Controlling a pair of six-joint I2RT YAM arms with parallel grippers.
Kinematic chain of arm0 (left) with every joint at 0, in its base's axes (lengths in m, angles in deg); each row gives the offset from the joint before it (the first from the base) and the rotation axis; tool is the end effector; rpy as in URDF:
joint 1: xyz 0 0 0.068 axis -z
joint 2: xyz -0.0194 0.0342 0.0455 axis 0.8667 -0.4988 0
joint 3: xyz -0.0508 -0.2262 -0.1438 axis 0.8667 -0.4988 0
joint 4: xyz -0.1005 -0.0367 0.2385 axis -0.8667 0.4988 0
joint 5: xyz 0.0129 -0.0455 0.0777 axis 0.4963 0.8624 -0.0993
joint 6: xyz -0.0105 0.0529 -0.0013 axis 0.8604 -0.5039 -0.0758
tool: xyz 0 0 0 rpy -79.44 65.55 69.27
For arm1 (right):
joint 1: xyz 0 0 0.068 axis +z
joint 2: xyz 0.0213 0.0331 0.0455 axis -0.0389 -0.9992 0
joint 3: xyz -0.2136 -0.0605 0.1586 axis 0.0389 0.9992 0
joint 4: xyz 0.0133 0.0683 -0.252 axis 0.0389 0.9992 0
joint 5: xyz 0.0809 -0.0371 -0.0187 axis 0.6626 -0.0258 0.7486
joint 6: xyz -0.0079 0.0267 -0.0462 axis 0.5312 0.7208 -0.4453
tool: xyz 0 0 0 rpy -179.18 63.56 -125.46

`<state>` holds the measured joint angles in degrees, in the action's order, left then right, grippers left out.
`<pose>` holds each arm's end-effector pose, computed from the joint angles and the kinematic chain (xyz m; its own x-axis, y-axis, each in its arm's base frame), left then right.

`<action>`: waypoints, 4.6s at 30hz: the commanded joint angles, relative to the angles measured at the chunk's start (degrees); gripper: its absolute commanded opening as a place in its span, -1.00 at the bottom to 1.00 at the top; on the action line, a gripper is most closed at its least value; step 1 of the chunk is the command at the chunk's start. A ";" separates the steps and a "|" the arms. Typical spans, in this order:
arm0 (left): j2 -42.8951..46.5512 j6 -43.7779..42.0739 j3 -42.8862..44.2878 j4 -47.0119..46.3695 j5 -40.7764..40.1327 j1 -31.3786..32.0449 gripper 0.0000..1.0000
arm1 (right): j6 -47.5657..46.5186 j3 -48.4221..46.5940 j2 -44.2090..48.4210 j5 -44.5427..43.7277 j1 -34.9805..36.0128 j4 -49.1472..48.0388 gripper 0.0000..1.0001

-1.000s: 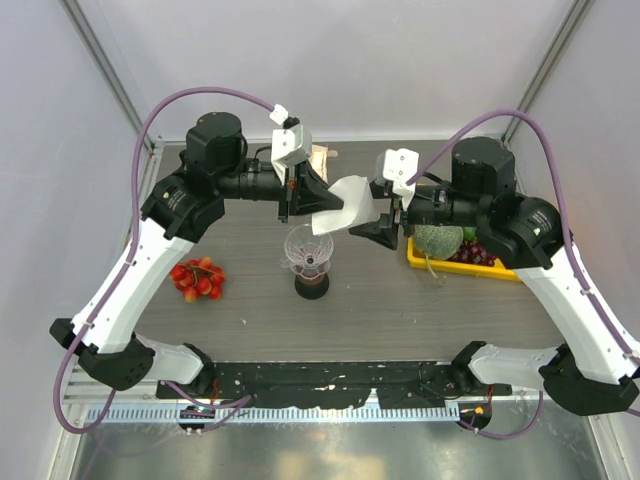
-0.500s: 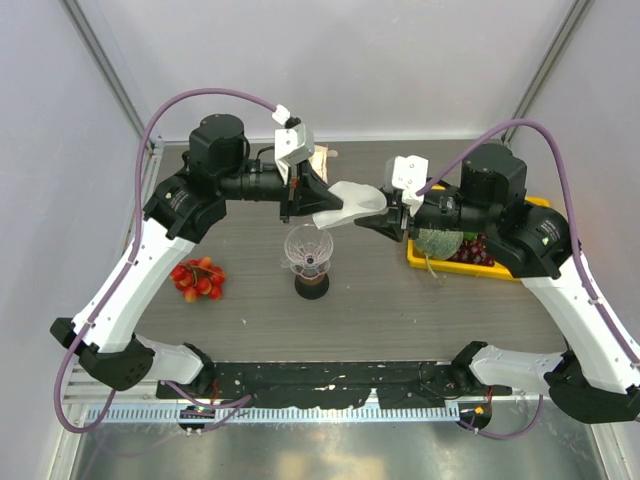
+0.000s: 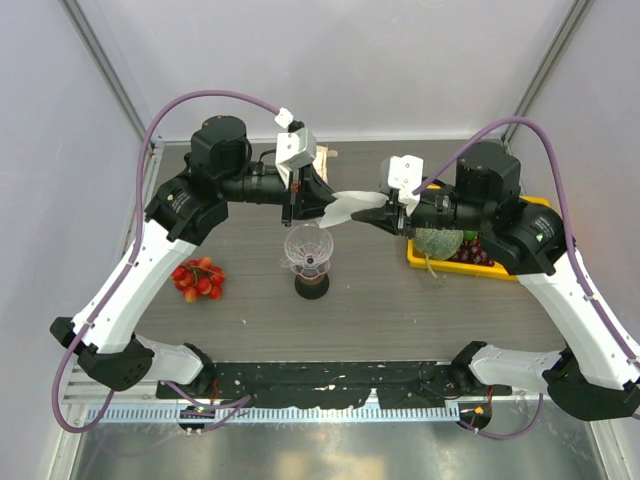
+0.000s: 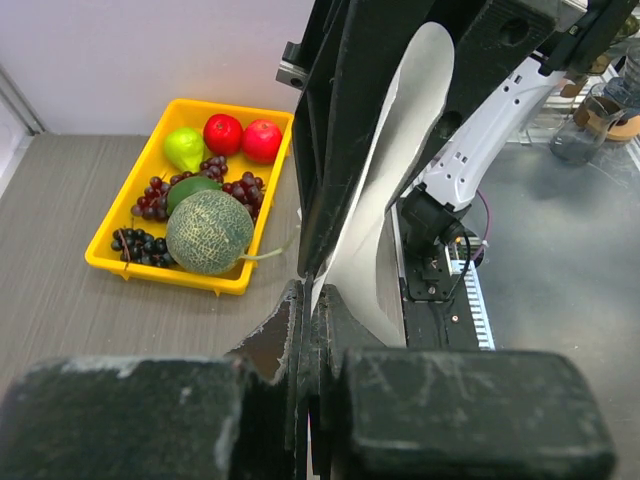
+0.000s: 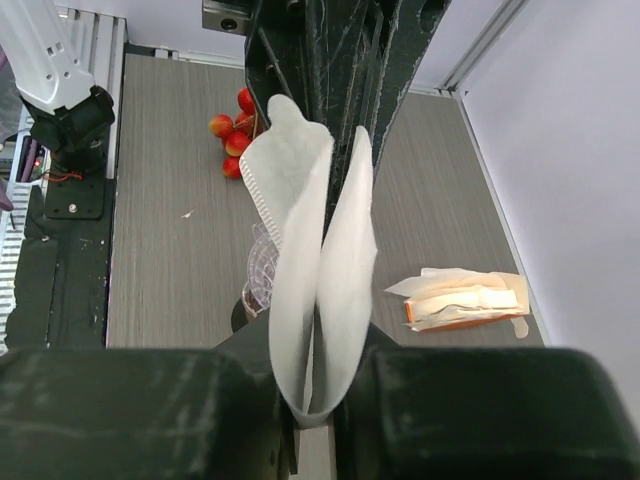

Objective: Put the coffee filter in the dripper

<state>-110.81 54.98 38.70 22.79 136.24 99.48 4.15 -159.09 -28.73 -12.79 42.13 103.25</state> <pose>0.1842 -0.1869 0.5050 -0.0515 0.1170 -0.9918 0.9986 -0.0026 -0.0521 0.1374 0.1415 0.4997 0.3030 -0.2729 -0.9131 -0.9222 0.1575 -0.3531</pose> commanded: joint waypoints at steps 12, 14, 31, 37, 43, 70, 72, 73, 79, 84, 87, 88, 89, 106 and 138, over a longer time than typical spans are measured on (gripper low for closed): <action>2.12 0.98 -0.97 -5.29 1.42 -0.20 -1.00 | -0.52 3.08 3.50 -1.89 0.35 -3.54 0.63; 2.83 3.27 -2.46 -8.45 3.43 -0.46 -1.00 | -1.05 4.67 4.65 -1.02 0.35 -3.63 0.66; 3.27 12.77 -4.66 -14.89 3.71 -0.46 -1.00 | -0.87 4.50 2.72 2.50 0.44 -6.88 -0.63; 3.27 9.87 -3.70 -10.06 1.95 -0.55 -1.00 | -2.36 3.88 3.33 2.42 0.53 -4.24 -0.90; 3.71 8.73 -3.43 -8.47 1.60 -0.55 -0.10 | -2.45 4.06 3.77 3.03 0.44 -3.54 -0.90; 2.48 37.91 -7.12 -19.98 -0.86 -6.26 -1.00 | -9.04 8.71 7.28 -16.21 0.70 -10.10 0.30; 2.13 38.61 -6.95 -20.16 -1.30 -6.26 -1.00 | -10.09 10.56 7.55 -18.93 0.79 -13.71 0.36; 2.04 39.13 -7.03 -20.33 -1.39 -6.35 -1.00 | -10.88 10.74 7.29 -19.72 0.88 -14.08 0.36; 1.78 41.16 -7.03 -20.77 -2.44 -6.35 -1.00 | -16.24 10.56 5.18 -24.83 2.98 -15.75 0.36; 1.42 41.60 -6.68 -20.33 -2.89 -6.35 -1.00 | -18.10 11.88 5.00 -28.43 4.75 -19.88 0.19; 1.60 41.34 -6.68 -20.16 -3.15 -6.35 -1.00 | -19.67 13.20 5.79 -28.17 4.75 -21.20 -0.12; 1.69 41.25 -6.77 -19.98 -3.15 -6.44 -1.00 | -19.94 13.63 5.97 -27.91 4.75 -21.03 -0.21; 1.69 41.16 -6.86 -19.81 -3.24 -6.53 -1.00 | -20.46 13.81 6.14 -27.82 4.66 -20.85 -0.28; 2.92 5.52 2.79 19.69 -16.75 -7.58 -1.00 | -3.26 11.45 8.34 -23.25 0.88 -5.31 0.89; -7.57 0.81 1.16 30.85 -17.31 -13.01 0.37 | 13.02 6.50 -1.15 -7.26 -6.06 -2.30 0.92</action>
<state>-126.78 53.85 45.30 60.84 112.81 90.93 20.93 -154.92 -30.63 -25.20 36.23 102.33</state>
